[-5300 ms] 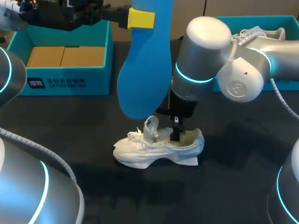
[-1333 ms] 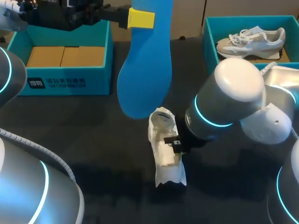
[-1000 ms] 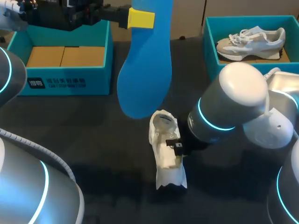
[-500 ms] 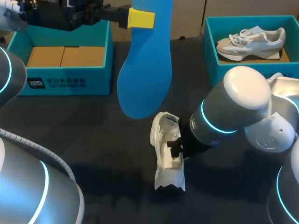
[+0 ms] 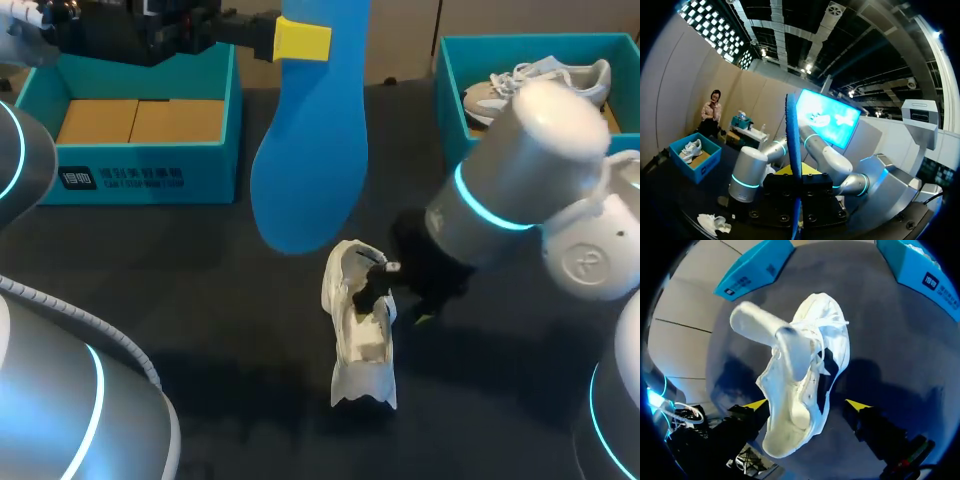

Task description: Take the shoe out of the shoebox, open the shoe tongue, remove and reinsert the insole, then place the shoe into the shoebox

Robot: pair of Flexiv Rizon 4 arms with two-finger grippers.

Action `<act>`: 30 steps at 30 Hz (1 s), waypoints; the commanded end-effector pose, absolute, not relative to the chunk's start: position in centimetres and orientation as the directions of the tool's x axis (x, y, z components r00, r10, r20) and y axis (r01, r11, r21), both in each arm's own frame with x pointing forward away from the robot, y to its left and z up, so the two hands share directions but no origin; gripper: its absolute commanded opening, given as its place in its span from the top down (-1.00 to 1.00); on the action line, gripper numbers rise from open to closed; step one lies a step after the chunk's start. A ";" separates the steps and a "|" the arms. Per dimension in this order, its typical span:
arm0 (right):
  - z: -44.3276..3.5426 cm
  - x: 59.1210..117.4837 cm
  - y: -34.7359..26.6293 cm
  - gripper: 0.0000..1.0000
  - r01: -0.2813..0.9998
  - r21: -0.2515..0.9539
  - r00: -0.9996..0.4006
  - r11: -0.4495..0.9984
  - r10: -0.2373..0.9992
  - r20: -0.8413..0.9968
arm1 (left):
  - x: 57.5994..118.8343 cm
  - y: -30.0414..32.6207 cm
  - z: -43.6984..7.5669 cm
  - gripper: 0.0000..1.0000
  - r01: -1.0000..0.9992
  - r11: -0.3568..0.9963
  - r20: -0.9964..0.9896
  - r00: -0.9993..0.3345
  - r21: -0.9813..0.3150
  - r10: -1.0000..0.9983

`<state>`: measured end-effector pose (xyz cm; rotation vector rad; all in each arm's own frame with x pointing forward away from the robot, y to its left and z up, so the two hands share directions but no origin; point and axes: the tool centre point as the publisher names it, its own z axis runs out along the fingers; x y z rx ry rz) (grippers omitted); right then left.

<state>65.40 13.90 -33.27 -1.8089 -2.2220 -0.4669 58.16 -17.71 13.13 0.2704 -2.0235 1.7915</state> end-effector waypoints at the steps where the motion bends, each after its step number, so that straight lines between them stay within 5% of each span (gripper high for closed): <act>1: -31.5 64.6 11.1 -1.00 0.978 0.111 -0.208 0.177 0.874 0.439 | 58.2 -17.8 13.2 1.00 -0.414 0.153 0.433 -0.892 -0.897 0.129; 16: -31.2 64.6 10.8 -1.00 0.975 0.128 -0.218 0.179 0.865 0.452 | 58.2 -17.8 13.2 1.00 -0.414 0.153 0.433 -0.892 -0.897 0.129; 18: -30.7 68.0 16.7 -1.00 0.823 0.112 -0.562 0.557 0.771 0.300 | 58.2 -17.8 13.2 1.00 -0.414 0.153 0.433 -0.892 -0.897 0.129; 20: -29.5 68.1 16.0 -1.00 0.590 0.074 -0.799 0.804 0.569 0.197 | 58.2 -17.8 13.2 1.00 -0.414 0.153 0.433 -0.892 -0.897 0.129; 30: -24.6 69.0 14.7 -1.00 0.628 0.179 -0.767 0.757 0.564 0.306 | 58.2 -17.8 13.2 1.00 -0.414 0.153 0.433 -0.892 -0.897 0.129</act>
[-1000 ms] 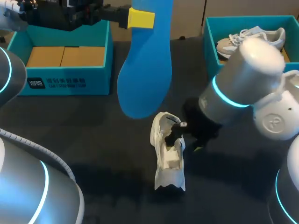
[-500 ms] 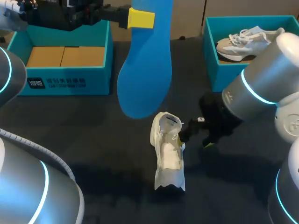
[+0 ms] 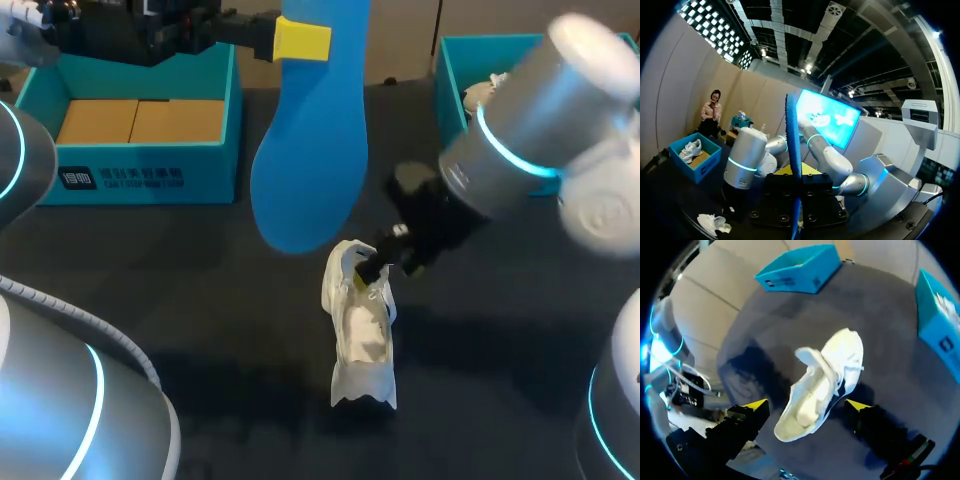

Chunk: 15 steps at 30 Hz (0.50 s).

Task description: Take the shoe out of the shoebox, open the shoe tongue, remove and reinsert the insole, then place the shoe into the shoebox

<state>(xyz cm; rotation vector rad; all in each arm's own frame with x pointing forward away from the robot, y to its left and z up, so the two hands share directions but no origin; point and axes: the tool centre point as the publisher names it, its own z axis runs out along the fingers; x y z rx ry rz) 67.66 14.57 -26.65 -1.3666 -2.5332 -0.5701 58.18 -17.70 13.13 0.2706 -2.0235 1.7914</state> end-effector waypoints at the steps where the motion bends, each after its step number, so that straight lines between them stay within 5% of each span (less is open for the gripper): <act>1: -24.3 69.0 14.5 -1.00 0.630 0.183 -0.765 0.755 0.564 0.310 | 58.2 -17.8 13.2 1.00 -0.414 0.153 0.433 -0.892 -0.897 0.129; 15: -25.3 68.3 12.2 -1.00 0.721 0.112 -0.674 0.684 0.652 0.348 | 58.2 -17.8 13.2 1.00 -0.414 0.153 0.433 -0.892 -0.897 0.129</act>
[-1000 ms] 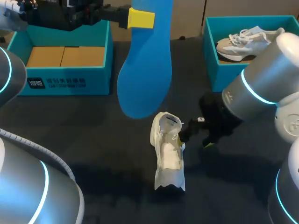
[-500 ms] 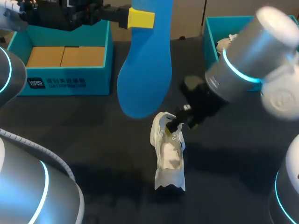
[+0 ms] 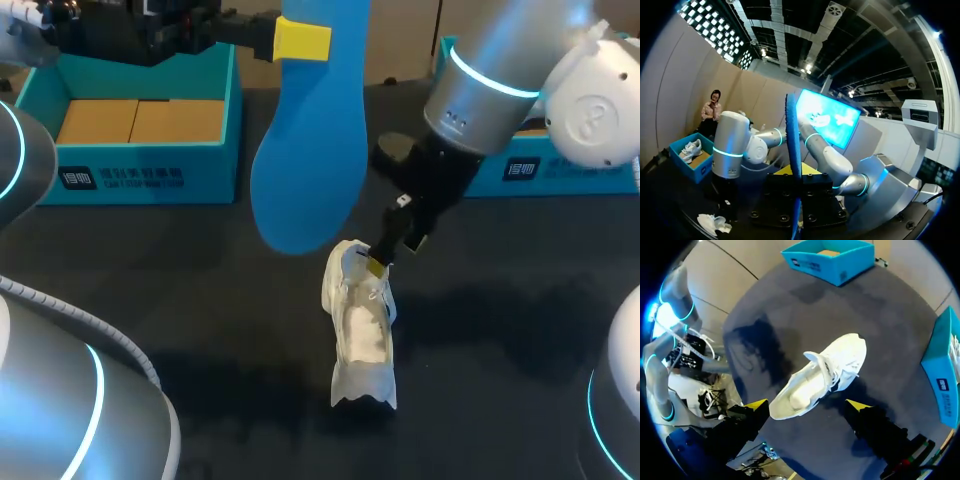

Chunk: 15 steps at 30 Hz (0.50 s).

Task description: Take the shoe out of the shoebox, open the shoe tongue, remove and reinsert the insole, then place the shoe into the shoebox

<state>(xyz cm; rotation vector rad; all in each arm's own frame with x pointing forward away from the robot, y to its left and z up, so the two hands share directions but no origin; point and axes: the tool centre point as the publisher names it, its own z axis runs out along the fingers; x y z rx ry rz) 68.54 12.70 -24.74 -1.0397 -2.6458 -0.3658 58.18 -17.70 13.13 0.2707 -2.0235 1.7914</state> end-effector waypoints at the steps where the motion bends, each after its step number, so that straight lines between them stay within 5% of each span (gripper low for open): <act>1: -25.3 68.3 12.1 -1.00 0.726 0.107 -0.667 0.679 0.659 0.348 | 58.2 -17.8 13.2 1.00 -0.414 0.153 0.433 -0.892 -0.897 0.129; 15: -24.7 66.0 10.1 -1.00 0.801 0.126 -0.579 0.586 0.700 0.418 | 58.2 -17.8 13.2 1.00 -0.414 0.153 0.433 -0.892 -0.897 0.129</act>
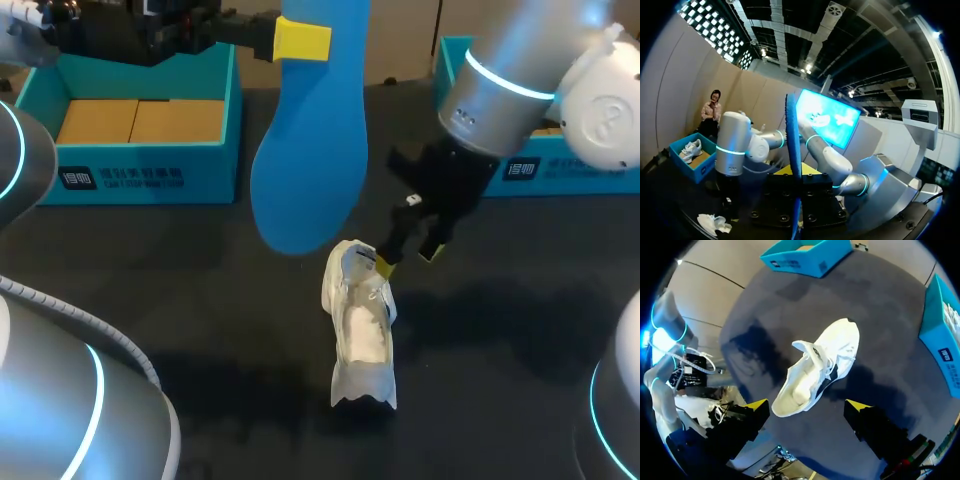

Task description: Take the shoe out of the shoebox, open the shoe tongue, remove and reinsert the insole, then place the shoe into the shoebox

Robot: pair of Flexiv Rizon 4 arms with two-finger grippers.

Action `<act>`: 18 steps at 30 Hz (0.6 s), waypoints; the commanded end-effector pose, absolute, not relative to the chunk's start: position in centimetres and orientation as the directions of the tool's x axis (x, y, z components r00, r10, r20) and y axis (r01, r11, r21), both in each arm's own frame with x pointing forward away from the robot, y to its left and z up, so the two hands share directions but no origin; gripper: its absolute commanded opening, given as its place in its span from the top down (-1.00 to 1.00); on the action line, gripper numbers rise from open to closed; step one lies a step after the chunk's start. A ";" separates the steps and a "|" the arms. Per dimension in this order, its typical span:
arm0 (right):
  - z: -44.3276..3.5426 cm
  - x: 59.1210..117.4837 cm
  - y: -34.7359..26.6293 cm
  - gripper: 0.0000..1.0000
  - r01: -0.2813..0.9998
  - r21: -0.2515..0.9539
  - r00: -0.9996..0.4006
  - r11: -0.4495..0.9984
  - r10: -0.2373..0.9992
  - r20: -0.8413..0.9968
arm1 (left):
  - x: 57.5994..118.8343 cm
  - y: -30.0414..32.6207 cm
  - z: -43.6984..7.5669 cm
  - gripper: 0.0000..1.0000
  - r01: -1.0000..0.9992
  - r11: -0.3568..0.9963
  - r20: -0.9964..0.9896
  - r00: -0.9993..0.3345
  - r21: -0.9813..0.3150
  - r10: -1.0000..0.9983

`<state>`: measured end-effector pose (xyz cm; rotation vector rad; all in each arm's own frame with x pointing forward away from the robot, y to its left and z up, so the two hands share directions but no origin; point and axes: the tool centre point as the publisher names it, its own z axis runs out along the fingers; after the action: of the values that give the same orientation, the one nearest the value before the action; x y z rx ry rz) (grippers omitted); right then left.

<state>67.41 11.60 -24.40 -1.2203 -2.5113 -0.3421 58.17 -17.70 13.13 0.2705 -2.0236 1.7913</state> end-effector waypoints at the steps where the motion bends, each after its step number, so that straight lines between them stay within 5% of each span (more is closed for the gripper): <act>1: -24.7 66.0 10.1 -1.00 0.801 0.126 -0.579 0.586 0.700 0.418 | 58.2 -17.8 13.2 1.00 -0.414 0.153 0.433 -0.892 -0.897 0.129; 18: -24.0 67.0 10.4 -1.00 0.831 0.075 -0.523 0.552 0.726 0.447 | 58.2 -17.8 13.2 1.00 -0.414 0.153 0.433 -0.892 -0.897 0.129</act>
<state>66.07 10.31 -24.06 -1.2399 -2.4597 -0.4482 58.17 -17.70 13.13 0.2704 -2.0236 1.7913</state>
